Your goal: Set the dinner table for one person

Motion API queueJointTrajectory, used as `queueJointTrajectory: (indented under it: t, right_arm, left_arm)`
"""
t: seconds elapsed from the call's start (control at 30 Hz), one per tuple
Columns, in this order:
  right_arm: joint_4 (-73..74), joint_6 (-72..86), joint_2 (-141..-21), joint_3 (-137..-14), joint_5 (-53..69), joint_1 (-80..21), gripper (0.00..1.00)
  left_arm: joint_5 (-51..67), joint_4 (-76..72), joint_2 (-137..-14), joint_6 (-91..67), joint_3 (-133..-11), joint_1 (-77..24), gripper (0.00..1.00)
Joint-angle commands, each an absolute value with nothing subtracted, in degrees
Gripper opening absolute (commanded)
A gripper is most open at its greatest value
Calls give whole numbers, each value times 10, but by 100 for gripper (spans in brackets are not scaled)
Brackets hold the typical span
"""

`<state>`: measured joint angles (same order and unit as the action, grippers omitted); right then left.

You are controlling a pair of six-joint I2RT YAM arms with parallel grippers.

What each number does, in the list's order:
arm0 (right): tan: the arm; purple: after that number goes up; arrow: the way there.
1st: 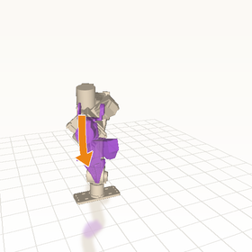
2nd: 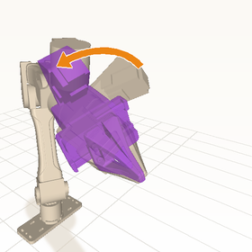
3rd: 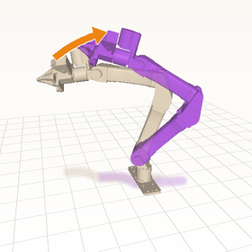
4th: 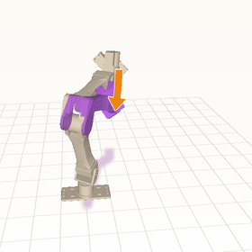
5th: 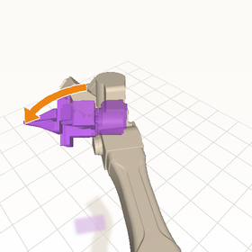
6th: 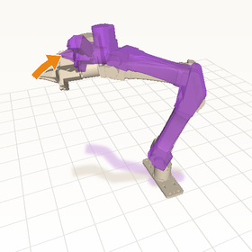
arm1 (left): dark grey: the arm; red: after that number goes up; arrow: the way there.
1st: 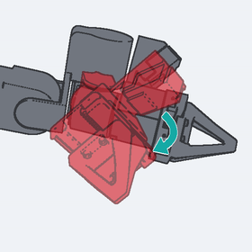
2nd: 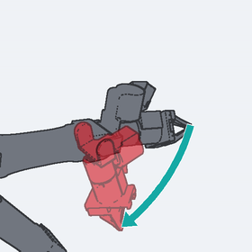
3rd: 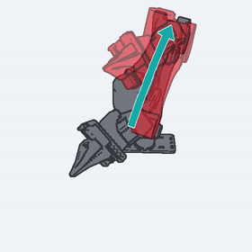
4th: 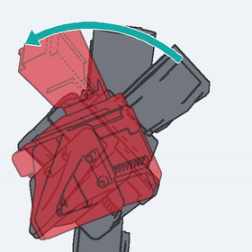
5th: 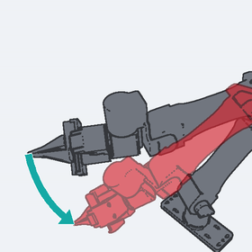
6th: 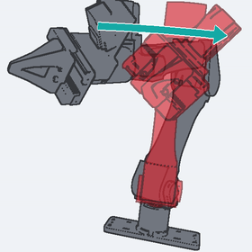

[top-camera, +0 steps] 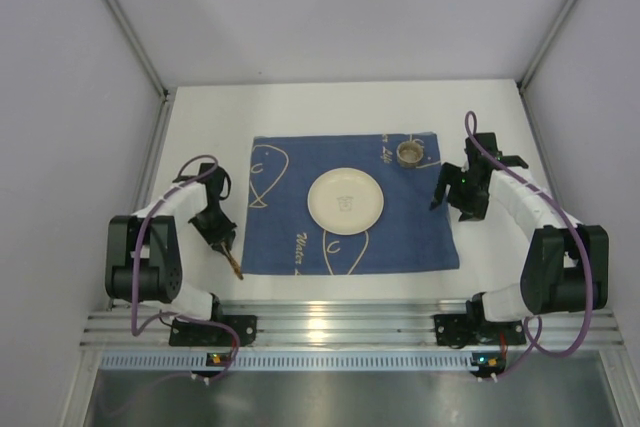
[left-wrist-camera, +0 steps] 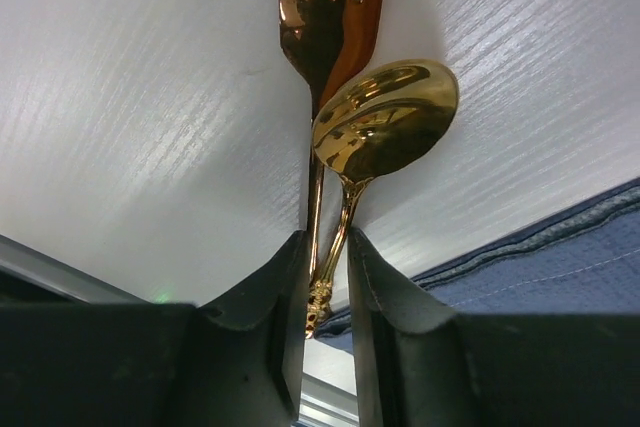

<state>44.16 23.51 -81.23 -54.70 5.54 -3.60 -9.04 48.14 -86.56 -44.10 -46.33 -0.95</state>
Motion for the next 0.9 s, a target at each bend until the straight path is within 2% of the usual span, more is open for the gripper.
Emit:
queueJointTrajectory:
  t: [0.0, 0.2, 0.23, 0.27, 0.47, 0.87]
  right_arm:
    - [435, 228, -810, -553, 56, -37, 79]
    - [438, 227, -816, -557, 53, -38, 78]
    - [438, 227, -816, -559, 53, -38, 78]
    - [437, 227, -817, -559, 52, -37, 79]
    - [440, 229, -824, -568, 51, -38, 79]
    - [444, 235, -822, -584, 51, -43, 79]
  left_arm:
    - [-108, 408, -907, -434, -447, -6, 26]
    - [-110, 397, -939, -425, -460, -6, 13]
    - [-109, 396, -941, -424, -463, -6, 2]
    - [-109, 396, -945, -422, -465, -7, 0]
    - [-112, 423, -932, -414, -499, -7, 0]
    - [-94, 509, -906, -390, -656, -10, 0]
